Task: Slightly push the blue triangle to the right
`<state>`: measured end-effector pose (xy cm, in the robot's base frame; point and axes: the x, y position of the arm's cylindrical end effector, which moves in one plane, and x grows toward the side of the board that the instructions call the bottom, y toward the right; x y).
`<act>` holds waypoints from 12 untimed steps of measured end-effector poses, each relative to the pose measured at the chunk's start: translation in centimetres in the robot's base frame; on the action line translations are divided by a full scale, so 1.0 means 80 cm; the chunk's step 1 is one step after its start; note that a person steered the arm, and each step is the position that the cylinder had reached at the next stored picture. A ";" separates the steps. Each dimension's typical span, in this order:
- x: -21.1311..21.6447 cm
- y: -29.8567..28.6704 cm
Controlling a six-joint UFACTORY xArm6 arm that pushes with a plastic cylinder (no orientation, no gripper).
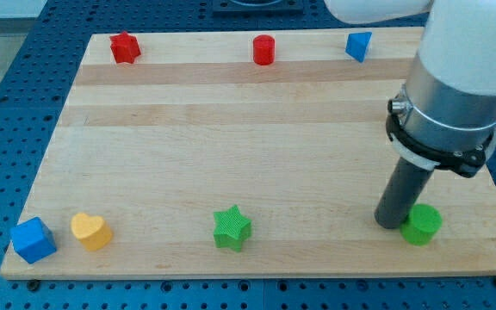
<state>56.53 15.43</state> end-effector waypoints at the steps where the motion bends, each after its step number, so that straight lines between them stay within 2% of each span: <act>1: 0.004 0.010; 2: 0.005 0.010; 3: -0.029 -0.023; 5: -0.168 -0.102; 7: -0.309 -0.113; 8: -0.355 -0.113; 12: -0.381 -0.067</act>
<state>26.06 10.03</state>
